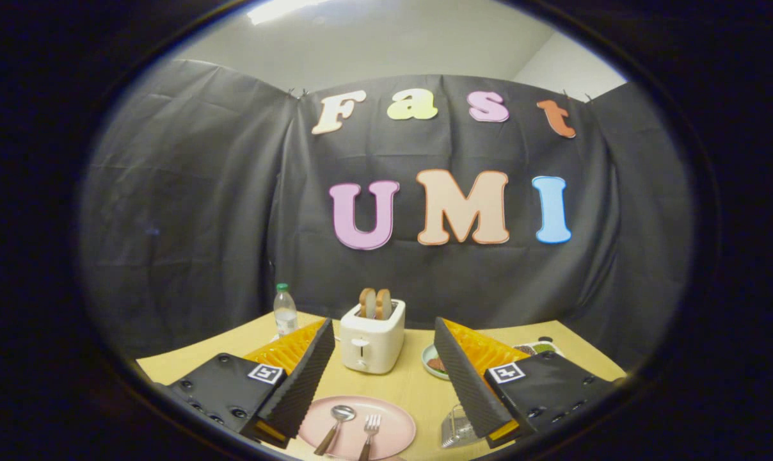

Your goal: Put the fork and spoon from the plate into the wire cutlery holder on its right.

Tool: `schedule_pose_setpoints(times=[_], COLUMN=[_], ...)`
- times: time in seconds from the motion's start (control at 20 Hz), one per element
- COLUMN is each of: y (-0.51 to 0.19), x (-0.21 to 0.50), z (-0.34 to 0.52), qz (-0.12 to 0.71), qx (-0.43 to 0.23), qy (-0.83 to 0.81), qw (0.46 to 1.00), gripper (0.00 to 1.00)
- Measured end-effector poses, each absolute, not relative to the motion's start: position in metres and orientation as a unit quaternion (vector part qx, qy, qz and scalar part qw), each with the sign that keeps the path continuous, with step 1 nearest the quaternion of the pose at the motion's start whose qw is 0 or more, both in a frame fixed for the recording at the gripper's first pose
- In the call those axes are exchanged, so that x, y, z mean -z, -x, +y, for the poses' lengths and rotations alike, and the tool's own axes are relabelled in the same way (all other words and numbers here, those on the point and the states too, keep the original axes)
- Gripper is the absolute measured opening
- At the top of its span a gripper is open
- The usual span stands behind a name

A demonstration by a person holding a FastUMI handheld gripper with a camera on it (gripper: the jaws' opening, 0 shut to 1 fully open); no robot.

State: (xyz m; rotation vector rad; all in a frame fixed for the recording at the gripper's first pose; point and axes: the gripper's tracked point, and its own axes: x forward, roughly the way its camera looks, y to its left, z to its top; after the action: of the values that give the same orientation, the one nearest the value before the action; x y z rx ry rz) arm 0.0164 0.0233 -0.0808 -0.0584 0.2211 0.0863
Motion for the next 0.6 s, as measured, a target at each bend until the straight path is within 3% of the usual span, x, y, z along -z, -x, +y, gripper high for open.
schedule_pose_setpoints(times=[0.6], y=[0.010], x=[0.201], z=[0.029], qz=[0.261], qx=[-0.073], qy=[0.046], qw=[0.961], gripper=[1.00])
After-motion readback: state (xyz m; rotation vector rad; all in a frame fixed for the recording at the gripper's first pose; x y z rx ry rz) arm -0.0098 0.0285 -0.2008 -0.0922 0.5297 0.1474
